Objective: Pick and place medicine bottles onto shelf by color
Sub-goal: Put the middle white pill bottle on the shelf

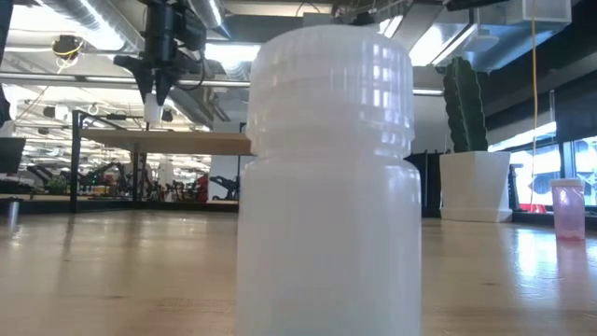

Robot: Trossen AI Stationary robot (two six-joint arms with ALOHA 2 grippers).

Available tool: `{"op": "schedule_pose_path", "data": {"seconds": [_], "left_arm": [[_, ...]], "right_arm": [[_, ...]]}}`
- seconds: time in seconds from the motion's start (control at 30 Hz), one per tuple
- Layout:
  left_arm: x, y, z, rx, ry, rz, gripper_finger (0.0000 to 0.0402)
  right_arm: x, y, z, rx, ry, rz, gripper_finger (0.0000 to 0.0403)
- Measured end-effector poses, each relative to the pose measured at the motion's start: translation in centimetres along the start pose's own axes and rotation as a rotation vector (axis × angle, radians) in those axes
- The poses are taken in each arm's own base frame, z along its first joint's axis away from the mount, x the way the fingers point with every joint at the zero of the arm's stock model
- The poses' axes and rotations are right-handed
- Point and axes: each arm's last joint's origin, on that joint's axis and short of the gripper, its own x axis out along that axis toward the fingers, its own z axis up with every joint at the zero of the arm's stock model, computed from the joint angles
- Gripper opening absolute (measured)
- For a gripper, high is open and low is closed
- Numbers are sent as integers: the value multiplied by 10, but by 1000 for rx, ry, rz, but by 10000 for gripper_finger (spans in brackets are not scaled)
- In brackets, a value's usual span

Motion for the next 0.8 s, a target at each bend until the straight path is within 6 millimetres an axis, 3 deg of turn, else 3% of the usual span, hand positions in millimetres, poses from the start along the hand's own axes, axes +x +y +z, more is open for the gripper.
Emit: {"op": "schedule_pose_path", "data": {"seconds": [0.23, 0.8], "left_arm": [[0, 0, 0, -101, 0, -2, 122], [1, -1, -2, -161, 24, -21, 122]], "right_arm": [[0, 0, 0, 0, 0, 1, 161], [0, 0, 0, 0, 0, 1, 161]]}}
